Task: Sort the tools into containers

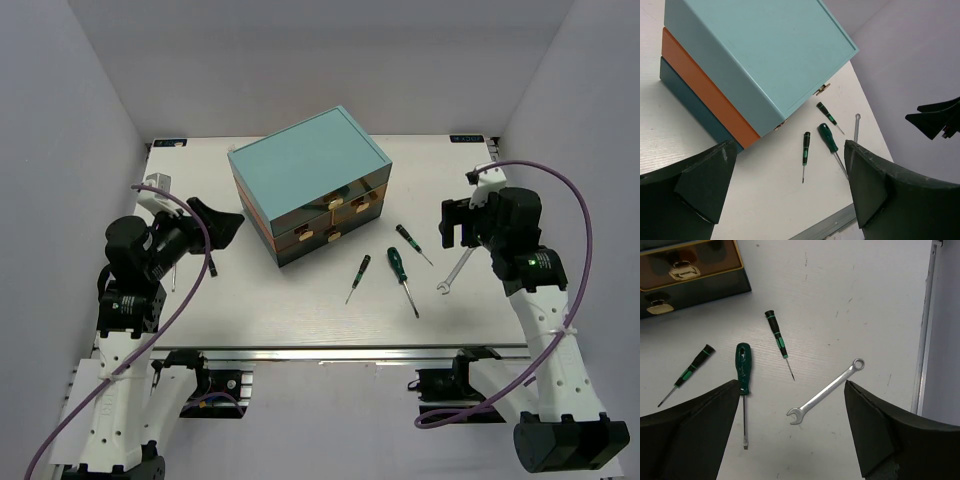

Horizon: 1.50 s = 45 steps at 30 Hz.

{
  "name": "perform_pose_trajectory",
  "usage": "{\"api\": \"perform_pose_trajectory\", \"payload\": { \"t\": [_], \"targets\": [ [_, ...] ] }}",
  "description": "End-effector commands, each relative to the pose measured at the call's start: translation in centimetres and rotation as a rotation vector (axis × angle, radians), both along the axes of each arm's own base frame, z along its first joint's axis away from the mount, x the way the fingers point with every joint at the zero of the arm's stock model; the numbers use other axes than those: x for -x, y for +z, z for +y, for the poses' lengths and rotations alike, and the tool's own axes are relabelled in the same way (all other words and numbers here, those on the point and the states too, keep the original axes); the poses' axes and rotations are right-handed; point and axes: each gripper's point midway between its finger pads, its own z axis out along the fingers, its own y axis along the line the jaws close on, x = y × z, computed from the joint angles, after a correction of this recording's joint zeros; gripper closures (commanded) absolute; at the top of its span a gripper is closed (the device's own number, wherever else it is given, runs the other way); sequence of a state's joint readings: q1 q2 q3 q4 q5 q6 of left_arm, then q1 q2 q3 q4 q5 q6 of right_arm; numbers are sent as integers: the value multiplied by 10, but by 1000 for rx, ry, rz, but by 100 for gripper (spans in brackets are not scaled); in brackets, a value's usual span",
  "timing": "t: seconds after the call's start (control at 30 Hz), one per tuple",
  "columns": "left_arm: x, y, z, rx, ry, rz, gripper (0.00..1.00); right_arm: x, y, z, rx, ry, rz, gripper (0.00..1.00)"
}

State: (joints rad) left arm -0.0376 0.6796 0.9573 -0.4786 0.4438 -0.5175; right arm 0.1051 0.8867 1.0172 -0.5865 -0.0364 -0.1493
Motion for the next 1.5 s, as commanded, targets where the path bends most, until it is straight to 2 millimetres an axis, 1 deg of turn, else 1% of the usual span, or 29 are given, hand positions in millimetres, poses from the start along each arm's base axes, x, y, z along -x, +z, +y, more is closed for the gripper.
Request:
{"api": "perform_pose_trajectory", "payload": {
  "t": [0.0,0.07,0.13,0.17,0.2,0.27,0.33,0.37,0.43,0.47,0.5,0.53,0.57,0.6,0.63,0.67,0.73,0.77,0.8,0.83,0.87,0.93,0.97,1.03,1.13,1.17,1.33,1.43,1.47],
  "targets": [
    [7,6,-3,-15,-31,-15,3,2,36,9,-39,38,-85,11],
    [7,4,-4,-15,-35,-6,5,6,36,17,-29,111,-90,11],
    [8,1,-4,-14,-37,4,15,14,23,27,16,229,-80,11],
    [8,-1,-4,-14,-37,11,21,25,18,39,50,360,-87,11],
    [9,-3,-4,-14,-37,16,36,33,13,46,50,424,-79,11],
    [9,-5,-3,-14,-29,29,50,50,12,62,27,560,-89,11],
    [8,-7,0,-16,-9,36,61,59,17,72,-20,599,-94,11],
    [8,-9,1,-14,-1,44,62,67,21,80,-55,654,-107,11],
    [7,-14,3,-14,15,66,59,68,27,87,-170,600,-81,11],
    [6,-15,6,-15,33,76,44,70,30,92,-221,609,-74,11],
    [6,-19,7,-17,42,97,36,70,33,97,-256,619,-74,16],
    [6,-22,8,-17,47,107,31,69,33,101,-343,575,-22,23],
    [6,-24,9,-16,54,114,22,60,28,100,-389,509,28,52],
    [7,-26,8,-14,53,120,20,56,25,102,-438,468,72,62],
    [7,-28,8,-8,52,129,18,55,22,105,-517,411,150,66],
    [6,-34,7,-4,49,142,16,51,15,110,-558,385,218,65],
    [6,-36,6,2,42,150,15,48,12,119,-628,355,277,54],
    [5,-36,5,2,41,153,15,44,17,131,-684,346,285,48],
    [3,-36,6,3,43,156,15,44,13,139,-700,346,292,45],
    [2,-37,6,3,46,156,15,41,14,146,-706,347,279,44],
    [1,-36,7,2,50,156,15,36,11,161,-699,349,278,43],
    [-2,-37,9,0,64,160,15,29,8,175,-723,352,303,39],
    [-2,-38,9,0,69,163,15,22,9,186,-769,368,306,28],
    [-3,-38,11,0,83,166,15,13,3,196,-768,371,312,23],
    [-1,-39,13,2,96,171,15,0,12,213,-761,414,255,21],
    [0,-40,13,4,99,175,15,-8,3,219,-750,395,272,21],
    [2,-41,16,21,125,183,15,-40,-9,242,-757,399,267,27],
    [2,-40,16,33,134,183,15,-50,-11,257,-752,437,258,28],
    [2,-38,17,37,138,180,15,-53,-6,261,-753,448,242,29]
  ]
}}
